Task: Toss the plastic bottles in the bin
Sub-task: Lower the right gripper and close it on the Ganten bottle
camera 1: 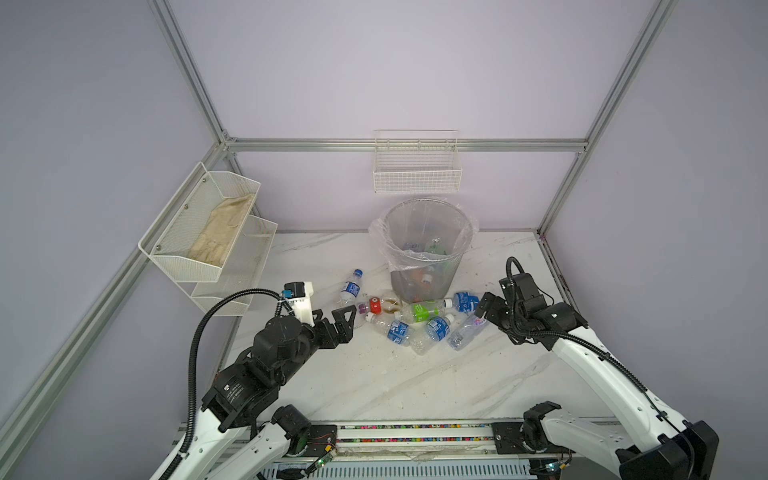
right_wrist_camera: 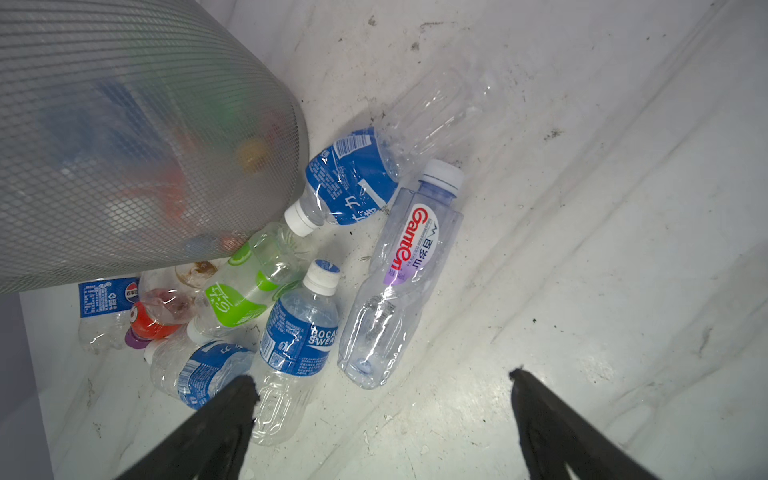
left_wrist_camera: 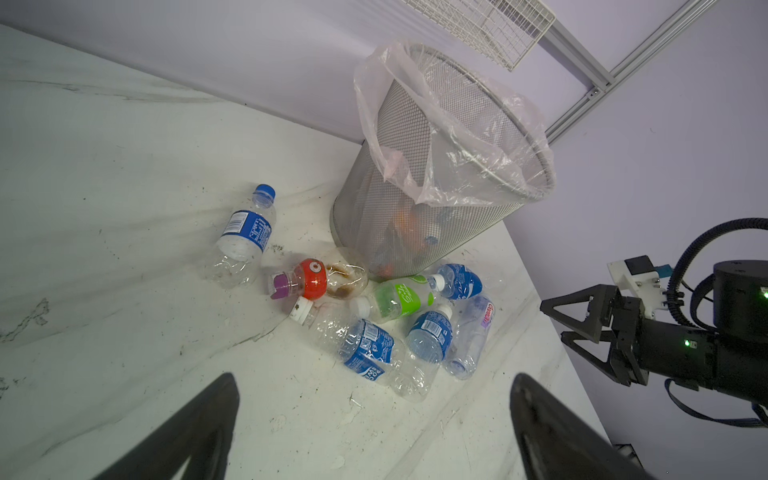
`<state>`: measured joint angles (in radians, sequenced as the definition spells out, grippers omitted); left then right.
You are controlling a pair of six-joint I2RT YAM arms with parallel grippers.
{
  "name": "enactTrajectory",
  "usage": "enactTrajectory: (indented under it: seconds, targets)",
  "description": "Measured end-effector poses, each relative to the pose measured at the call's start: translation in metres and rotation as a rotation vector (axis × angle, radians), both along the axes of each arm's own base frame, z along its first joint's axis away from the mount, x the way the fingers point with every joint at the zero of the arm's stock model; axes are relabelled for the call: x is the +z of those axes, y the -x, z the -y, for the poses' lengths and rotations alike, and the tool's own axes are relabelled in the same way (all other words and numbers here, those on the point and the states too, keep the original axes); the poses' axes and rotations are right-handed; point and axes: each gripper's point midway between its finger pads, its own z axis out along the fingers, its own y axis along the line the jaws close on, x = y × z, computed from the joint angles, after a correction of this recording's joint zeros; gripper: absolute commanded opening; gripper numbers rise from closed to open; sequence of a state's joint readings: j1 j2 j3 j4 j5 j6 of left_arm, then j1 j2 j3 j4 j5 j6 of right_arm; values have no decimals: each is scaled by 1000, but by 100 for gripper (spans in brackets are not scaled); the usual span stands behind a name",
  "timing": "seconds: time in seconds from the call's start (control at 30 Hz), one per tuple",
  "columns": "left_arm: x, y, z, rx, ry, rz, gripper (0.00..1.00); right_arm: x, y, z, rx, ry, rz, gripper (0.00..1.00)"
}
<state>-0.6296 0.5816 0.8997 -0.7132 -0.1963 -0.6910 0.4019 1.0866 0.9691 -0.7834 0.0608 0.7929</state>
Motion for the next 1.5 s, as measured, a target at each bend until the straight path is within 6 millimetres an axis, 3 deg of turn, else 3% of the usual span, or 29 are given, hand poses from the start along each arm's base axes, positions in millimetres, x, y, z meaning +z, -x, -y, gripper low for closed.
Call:
enactTrajectory:
  seconds: [0.27, 1.1, 1.37, 1.5]
  targets:
    - [-27, 7, -3, 10, 11, -64, 100, -25, 0, -2, -41, -41, -71, 97]
    - [-55, 18, -8, 18, 20, -121, 100, -84, -9, -15, -138, -114, -204, 97]
    - [-54, 19, -9, 23, 33, -123, 100, -108, -10, -16, -180, -123, -247, 91]
    - [-55, 19, -9, 24, 33, -125, 100, -118, -14, -20, -190, -134, -259, 80]
